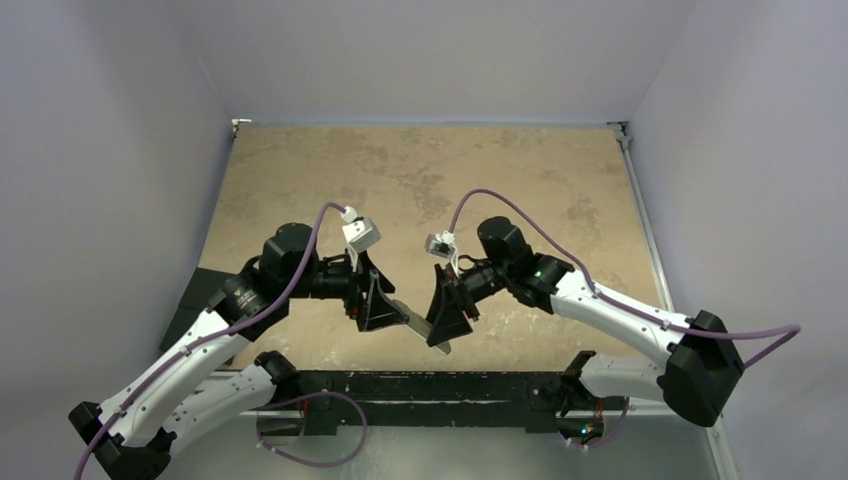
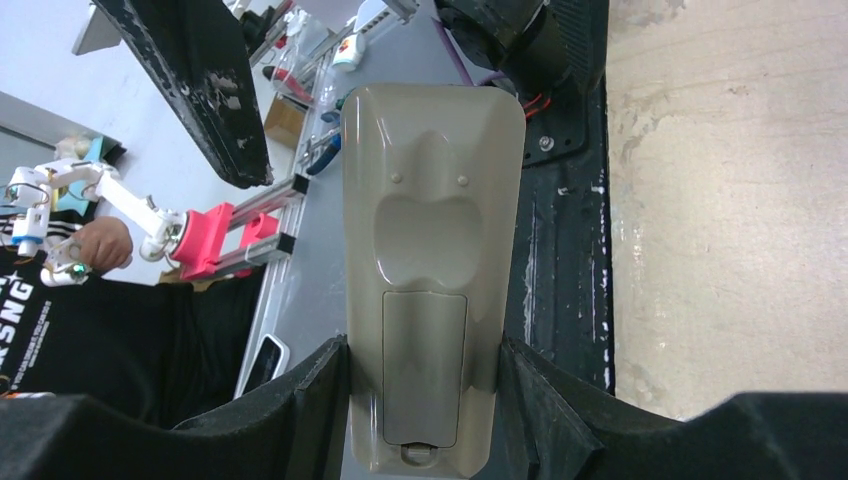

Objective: Load the batteries into the remote control

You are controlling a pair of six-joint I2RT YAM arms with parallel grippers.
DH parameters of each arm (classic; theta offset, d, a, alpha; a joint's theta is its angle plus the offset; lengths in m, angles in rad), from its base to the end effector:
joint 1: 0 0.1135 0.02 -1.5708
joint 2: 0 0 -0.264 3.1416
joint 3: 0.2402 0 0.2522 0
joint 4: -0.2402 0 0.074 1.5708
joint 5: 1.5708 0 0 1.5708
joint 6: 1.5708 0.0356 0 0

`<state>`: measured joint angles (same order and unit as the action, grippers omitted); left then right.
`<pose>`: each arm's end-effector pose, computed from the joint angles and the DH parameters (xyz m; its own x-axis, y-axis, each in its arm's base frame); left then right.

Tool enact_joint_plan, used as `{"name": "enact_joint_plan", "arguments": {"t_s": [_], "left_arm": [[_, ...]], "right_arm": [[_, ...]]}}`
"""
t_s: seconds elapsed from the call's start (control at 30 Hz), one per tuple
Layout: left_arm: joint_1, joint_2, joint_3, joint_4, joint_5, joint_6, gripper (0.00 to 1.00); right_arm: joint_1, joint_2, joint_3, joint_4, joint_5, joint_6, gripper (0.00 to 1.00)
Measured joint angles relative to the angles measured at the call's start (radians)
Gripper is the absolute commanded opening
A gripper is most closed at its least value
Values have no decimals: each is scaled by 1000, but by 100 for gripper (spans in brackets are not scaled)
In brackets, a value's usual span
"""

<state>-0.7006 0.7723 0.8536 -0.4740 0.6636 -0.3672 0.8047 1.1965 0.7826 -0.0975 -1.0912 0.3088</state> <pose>0.1116 -0.1228 0.3384 -0.6115 0.1458 -0.7777 0.7750 0.3082 -0.5517 0.1511 0.2026 0.2714 -0.5874 -0.4082 -0.6989 -0.7247 -0.1192 0.6787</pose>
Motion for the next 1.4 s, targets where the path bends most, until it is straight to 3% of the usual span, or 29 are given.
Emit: {"name": "enact_joint_plan", "arguments": {"t_s": [0.37, 1.07, 1.17, 1.4], "left_arm": [[0, 1, -4, 1, 43, -12, 85], [6, 35, -19, 3, 74, -16, 60], [6, 39, -31, 14, 75, -16, 51], [7, 47, -62, 56, 114, -35, 3]], "right_arm": [[0, -7, 64, -23, 10, -22, 40], [0, 10, 89, -84, 53, -68, 41], [0, 10, 90, -97, 53, -71, 42], [0, 10, 92, -128, 53, -105, 49]]}}
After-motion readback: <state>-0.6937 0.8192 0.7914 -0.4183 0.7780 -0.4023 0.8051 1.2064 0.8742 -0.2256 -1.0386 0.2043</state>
